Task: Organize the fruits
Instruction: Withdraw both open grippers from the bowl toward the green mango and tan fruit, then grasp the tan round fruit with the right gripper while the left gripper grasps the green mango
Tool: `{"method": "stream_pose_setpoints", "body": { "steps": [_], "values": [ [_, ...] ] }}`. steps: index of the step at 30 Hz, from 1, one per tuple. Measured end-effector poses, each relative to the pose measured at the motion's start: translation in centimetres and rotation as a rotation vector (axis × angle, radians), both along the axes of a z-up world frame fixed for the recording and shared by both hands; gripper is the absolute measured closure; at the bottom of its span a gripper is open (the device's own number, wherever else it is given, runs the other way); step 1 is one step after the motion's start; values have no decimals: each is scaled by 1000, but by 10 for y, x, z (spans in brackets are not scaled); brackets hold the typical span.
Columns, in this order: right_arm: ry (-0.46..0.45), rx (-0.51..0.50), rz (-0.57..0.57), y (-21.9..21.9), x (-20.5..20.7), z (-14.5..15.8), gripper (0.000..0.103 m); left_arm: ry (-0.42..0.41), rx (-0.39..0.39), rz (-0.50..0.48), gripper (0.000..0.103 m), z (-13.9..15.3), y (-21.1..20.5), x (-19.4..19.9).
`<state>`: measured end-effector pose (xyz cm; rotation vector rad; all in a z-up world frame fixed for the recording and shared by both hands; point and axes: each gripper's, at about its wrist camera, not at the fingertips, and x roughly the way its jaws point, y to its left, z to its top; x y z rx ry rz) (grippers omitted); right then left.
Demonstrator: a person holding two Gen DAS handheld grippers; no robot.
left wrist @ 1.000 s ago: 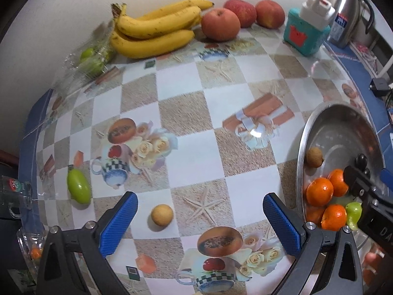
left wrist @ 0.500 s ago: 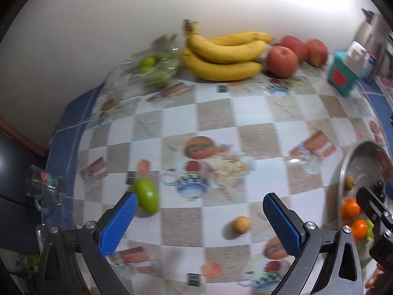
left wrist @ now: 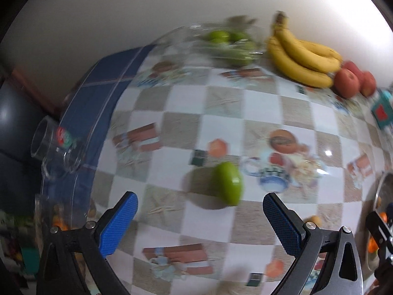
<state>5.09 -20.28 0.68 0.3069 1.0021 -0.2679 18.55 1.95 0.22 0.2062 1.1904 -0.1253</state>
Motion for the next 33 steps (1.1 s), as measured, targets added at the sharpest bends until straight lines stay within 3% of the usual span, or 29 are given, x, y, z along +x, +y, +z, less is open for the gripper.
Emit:
{"method": "stream_pose_setpoints", "body": {
  "steps": [7,13,16,22,24,27,30,33],
  "values": [
    [34,-46,54,32,23,-9,1,44,-82,78,0,-13,34,13],
    [79,-69,119,58,40,-28,1,72,-98,47,3,-25,27,16],
    [109,-62,136,66,46,-40,2,85,-102,32,9,-30,20,17],
    [157,-65,168,76,50,-58,9,117,-108,15,17,-42,8,19],
    [165,-54,168,77,50,-62,22,122,-104,5,17,-45,4,19],
    [182,-44,165,76,49,-67,31,124,-104,-6,18,-47,-2,18],
    [193,-39,169,77,49,-71,37,127,-100,-18,31,-51,-8,18],
    [201,-40,175,79,50,-74,41,140,-90,-35,33,-57,-17,17]
  ]
}}
